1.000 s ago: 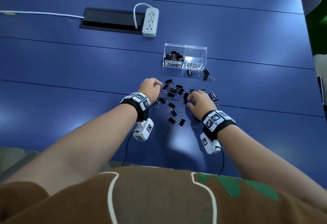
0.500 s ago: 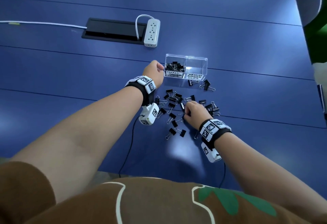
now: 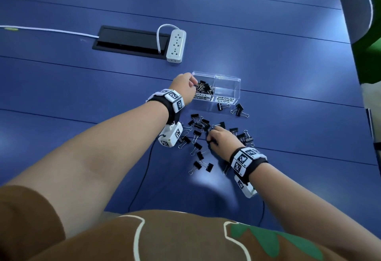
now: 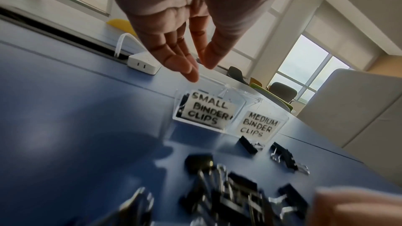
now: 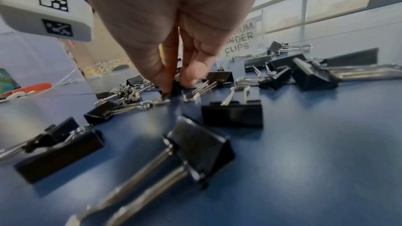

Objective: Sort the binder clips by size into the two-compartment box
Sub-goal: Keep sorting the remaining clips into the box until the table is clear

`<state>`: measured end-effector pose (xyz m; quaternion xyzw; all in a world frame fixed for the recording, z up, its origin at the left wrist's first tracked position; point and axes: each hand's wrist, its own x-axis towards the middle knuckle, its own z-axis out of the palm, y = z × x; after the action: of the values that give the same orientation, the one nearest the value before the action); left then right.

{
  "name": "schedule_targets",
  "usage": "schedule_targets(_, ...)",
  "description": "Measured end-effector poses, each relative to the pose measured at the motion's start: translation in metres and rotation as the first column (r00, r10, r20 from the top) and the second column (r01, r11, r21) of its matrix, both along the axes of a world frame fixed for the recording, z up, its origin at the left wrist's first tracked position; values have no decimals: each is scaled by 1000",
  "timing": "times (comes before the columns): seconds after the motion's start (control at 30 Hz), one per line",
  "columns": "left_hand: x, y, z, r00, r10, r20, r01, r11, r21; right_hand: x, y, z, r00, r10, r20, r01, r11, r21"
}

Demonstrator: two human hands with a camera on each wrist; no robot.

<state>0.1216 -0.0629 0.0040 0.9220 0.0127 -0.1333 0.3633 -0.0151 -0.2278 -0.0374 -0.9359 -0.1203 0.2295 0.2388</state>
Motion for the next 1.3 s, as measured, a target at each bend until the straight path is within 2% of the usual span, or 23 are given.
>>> schedule_targets(0.1,-27,18,-10,998,20,-62,-21,1000,-21,5,6,1,1000,4,-21,-5,999,-48)
schedule_targets(0.23,-67,39,-28,992,10,-128,-14,999,-31,4,12,-2,999,-46,-26,45,999,-29)
schedule_targets(0.4,-102,52,-44,992,-43,-116,44,999,0,4,16,-7,997,-74,-12,74,996,-49)
schedule_targets(0.6,-117,60,-53,985,-74,-154,80,996,28,3,16,-9,999,2,46,1,998,-63)
schedule_targets(0.77,-121,64,-56,990,-48,-133,54,998,41,0,17,-11,992,-94,81,94,996,-1)
schedule_targets(0.93,-122,64,-57,994,-47,-100,55,995,84,-2,28,-6,997,-79,19,81,995,-67)
schedule_targets(1.03,-121,59,-57,990,-98,-102,108,990,94,20,32,11,978,-205,35,204,978,33)
schedule_targets(1.17,-119,50,-56,987,-146,-66,154,977,149,88,34,46,876,-415,246,372,906,203)
schedule_targets(1.3,-107,43,-52,981,-193,-13,192,963,188,136,37,62,856,-441,270,392,893,220)
